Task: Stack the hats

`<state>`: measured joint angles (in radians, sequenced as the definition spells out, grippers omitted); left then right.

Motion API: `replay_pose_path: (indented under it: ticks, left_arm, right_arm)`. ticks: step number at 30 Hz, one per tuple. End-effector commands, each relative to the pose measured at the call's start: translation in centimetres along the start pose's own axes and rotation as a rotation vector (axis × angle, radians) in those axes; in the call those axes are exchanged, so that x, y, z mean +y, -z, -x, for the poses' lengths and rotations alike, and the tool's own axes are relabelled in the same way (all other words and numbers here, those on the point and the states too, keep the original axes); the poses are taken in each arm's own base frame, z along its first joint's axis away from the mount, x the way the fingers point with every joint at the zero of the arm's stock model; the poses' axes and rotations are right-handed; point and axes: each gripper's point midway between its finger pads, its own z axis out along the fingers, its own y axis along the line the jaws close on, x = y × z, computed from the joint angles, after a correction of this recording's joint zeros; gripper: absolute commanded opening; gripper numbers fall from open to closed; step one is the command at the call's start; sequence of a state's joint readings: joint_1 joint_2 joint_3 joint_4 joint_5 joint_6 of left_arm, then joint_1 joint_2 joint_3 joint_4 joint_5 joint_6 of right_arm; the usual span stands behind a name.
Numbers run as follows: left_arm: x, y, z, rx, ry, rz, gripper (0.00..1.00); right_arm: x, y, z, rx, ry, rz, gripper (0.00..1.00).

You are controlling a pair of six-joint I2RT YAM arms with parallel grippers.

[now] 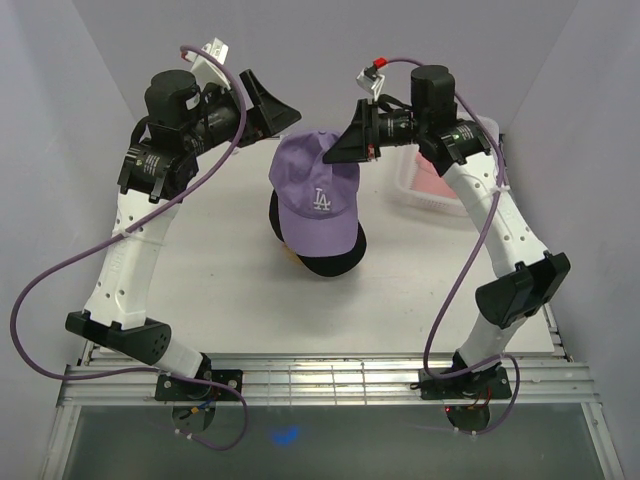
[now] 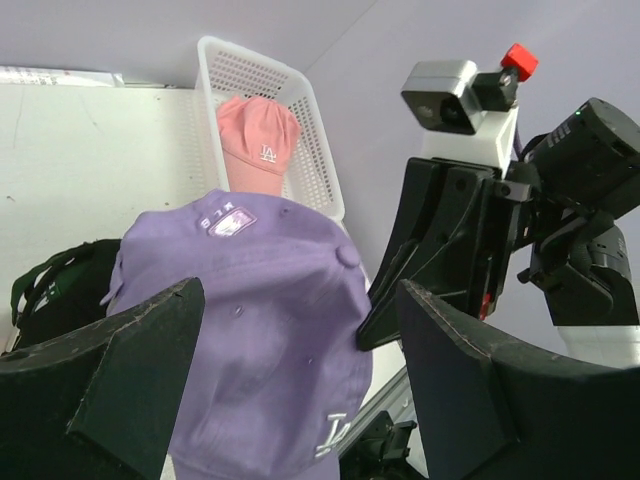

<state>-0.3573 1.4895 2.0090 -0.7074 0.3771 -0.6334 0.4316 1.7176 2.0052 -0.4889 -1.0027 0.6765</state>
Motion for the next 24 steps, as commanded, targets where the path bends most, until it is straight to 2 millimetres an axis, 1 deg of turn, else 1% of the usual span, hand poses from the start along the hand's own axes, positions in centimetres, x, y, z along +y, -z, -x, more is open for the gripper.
replay_pose_path:
  ticks: [1,5,6,8,9,12,14,15,17,18,19,21,22,24]
  left_arm:
    - [-1.0,1.2,0.8,-0.023,-0.004,-0.008,0.88]
    - [-0.5,0.7,0.4,-0.01,0.003,0.0,0.88]
    - [-0.3,0.5,0.2,-0.002,0.007,0.004,0.88]
    - [0.1,0.2,-0.2,0.011,0.016,0.01,0.88]
    - [0.4,-0.1,-0.5,0.018,0.019,0.015,0.88]
    - [1.3,-0.4,-1.2,0.031,0.024,0.034,0.88]
    - [1.8,-0.7,-1.6,0.041,0.028,0.041,0.88]
    - [2.5,-1.1,-2.3,0.059,0.033,0.053,0.88]
    - [3.0,-1.4,-3.0,0.074,0.043,0.06,0.88]
    - [3.2,-1.5,-3.2,0.074,0.044,0.056,0.88]
    - [4.1,-1.9,-4.2,0.098,0.056,0.07,0.88]
    - [4.6,-2.0,-4.8,0.105,0.059,0.077,0.88]
    - [5.3,-2.3,-5.6,0.122,0.064,0.089,0.88]
    - [5.9,-2.4,-6.2,0.133,0.066,0.101,0.88]
  right_arm:
    - [0.4,-0.8,-1.7,0.071,0.021,0.031,0.08]
    - [-0.3,-1.4,-2.9,0.121,0.004,0.039,0.08]
    - [-1.2,-1.7,-3.0,0.13,0.007,0.023,0.08]
    - [-1.7,-1.8,-3.0,0.143,0.017,0.002,0.08]
    - [-2.8,-2.0,-3.7,0.169,-0.02,-0.024,0.08]
    - [-4.6,-2.1,-4.3,0.179,-0.013,-0.083,0.08]
    - [-5.1,-2.2,-4.5,0.187,-0.002,-0.092,0.08]
    - [-5.9,-2.3,-4.6,0.188,-0.003,-0.116,0.08]
    - [-6.5,-2.4,-5.0,0.201,-0.005,-0.137,0.08]
    - [-7.2,-2.7,-5.3,0.21,-0.011,-0.158,0.08]
    - [-7.5,-2.7,-5.5,0.219,-0.015,-0.169,0.08]
    - [-8.1,-3.3,-6.2,0.238,-0.001,-0.192,0.08]
    - [-8.2,-3.5,-6.3,0.244,0.003,-0.198,0.08]
    - [-8.9,-3.6,-6.7,0.259,-0.003,-0.22,0.08]
